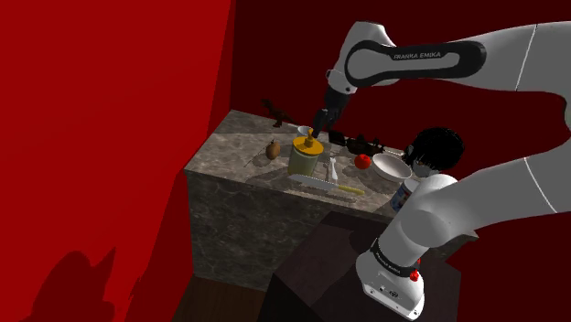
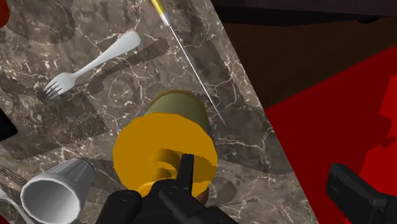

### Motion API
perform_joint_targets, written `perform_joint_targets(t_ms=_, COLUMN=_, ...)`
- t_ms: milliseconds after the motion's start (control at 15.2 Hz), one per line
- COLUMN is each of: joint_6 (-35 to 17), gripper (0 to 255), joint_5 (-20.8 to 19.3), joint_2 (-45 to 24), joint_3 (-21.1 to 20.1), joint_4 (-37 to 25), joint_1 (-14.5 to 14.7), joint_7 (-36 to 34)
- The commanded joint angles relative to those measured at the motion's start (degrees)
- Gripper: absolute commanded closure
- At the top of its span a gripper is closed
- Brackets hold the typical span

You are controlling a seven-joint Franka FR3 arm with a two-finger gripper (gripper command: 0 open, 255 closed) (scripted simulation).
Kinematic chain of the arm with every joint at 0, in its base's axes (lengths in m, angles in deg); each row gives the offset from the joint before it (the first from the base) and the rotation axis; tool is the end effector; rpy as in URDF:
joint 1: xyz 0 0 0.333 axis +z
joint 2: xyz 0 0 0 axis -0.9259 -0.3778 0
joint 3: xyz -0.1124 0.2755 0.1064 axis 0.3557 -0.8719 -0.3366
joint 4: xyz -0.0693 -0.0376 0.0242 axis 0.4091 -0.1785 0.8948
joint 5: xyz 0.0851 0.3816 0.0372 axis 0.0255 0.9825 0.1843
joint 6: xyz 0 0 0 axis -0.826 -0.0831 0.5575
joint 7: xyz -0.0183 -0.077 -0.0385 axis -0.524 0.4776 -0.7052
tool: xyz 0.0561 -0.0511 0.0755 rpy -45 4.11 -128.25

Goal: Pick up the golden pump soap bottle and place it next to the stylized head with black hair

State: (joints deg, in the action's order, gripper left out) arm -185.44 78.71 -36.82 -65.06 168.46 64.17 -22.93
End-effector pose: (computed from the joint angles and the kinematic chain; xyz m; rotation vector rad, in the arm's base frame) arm 0.3721 -0.0722 0.4834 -3.1044 -0.0117 -0.1157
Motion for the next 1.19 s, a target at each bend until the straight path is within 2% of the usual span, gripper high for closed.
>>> perform_joint_targets(t_ms=0, joint_6=-3.4, gripper=0, joint_5=-0.7, joint_2=-3.0, joint_3=1.8, joint_4=-0.5, joint_1=-0.6, joint_7=2.5)
perform_joint_targets(t_ms=330, joint_6=-11.2, gripper=0, joint_5=-1.0, joint_2=-11.7, joint_3=6.2, joint_4=-3.5, joint_1=-1.3, joint_7=8.5)
perform_joint_targets(t_ms=858, joint_6=-18.0, gripper=0, joint_5=-0.2, joint_2=-15.7, joint_3=6.9, joint_4=-0.9, joint_1=-0.9, joint_7=9.4)
perform_joint_targets(t_ms=1122, joint_6=-18.0, gripper=0, joint_5=-0.2, joint_2=-15.7, joint_3=6.9, joint_4=-0.9, joint_1=-0.9, joint_7=9.4)
